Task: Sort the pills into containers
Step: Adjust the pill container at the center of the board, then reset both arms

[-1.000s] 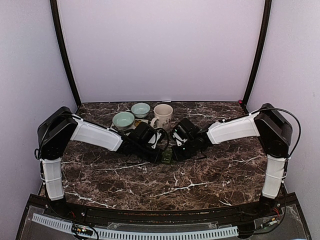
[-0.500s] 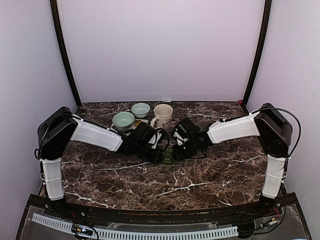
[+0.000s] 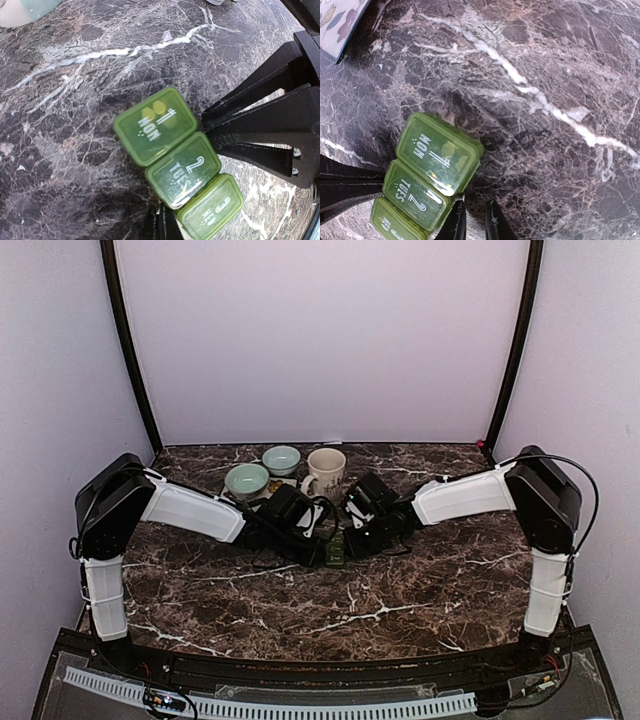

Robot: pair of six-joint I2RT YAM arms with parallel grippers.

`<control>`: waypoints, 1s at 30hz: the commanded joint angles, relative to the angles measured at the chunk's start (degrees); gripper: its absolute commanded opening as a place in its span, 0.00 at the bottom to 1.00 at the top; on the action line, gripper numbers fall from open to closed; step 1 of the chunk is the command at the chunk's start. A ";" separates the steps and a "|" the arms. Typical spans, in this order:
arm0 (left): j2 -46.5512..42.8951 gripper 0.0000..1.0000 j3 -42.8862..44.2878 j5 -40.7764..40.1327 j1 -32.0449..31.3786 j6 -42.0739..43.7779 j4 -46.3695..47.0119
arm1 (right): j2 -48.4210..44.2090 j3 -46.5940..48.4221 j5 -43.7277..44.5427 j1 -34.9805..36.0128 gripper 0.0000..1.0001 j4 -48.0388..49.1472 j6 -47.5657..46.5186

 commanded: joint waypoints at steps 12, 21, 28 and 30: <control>-4.08 0.02 -0.61 -3.53 -0.47 -0.69 -0.68 | -0.83 -0.59 1.63 -0.59 0.15 -0.42 -0.05; -8.39 0.16 -1.90 -9.47 -0.39 0.00 -3.57 | -6.47 -2.82 4.03 -0.58 0.22 -2.38 -0.41; -17.27 0.31 -0.68 -21.82 -0.12 3.83 -8.29 | -14.71 -2.38 8.98 -0.67 0.29 -6.70 -1.92; -21.28 0.36 -1.14 -27.57 -0.05 5.76 -7.94 | -17.58 -2.83 11.02 -0.95 0.31 -5.79 -2.25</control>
